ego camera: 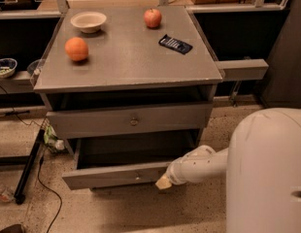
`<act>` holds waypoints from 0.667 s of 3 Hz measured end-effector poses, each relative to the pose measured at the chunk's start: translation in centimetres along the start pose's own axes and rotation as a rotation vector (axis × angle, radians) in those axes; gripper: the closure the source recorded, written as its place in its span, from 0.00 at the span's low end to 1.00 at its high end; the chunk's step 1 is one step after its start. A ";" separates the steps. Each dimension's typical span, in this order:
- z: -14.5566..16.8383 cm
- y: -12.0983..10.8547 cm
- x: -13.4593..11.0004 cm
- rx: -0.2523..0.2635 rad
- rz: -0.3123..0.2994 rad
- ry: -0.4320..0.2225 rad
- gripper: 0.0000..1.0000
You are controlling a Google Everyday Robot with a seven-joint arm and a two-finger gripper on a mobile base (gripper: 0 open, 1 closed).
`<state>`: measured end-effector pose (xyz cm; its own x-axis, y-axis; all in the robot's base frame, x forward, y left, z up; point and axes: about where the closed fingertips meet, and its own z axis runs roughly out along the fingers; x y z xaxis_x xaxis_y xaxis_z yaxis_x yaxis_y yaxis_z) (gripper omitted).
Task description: Close middle drawer
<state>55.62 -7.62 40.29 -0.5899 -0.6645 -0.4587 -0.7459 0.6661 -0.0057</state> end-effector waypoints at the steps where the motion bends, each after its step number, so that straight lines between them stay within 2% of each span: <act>1: 0.0 0.0 0.0 0.000 0.000 0.000 0.00; 2: 0.0 0.0 0.0 0.000 0.000 0.000 0.00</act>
Offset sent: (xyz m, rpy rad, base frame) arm 0.0000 0.0000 0.0000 0.0000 0.0000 0.0000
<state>55.61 -7.61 40.29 -0.5899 -0.6646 -0.4587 -0.7459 0.6660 -0.0056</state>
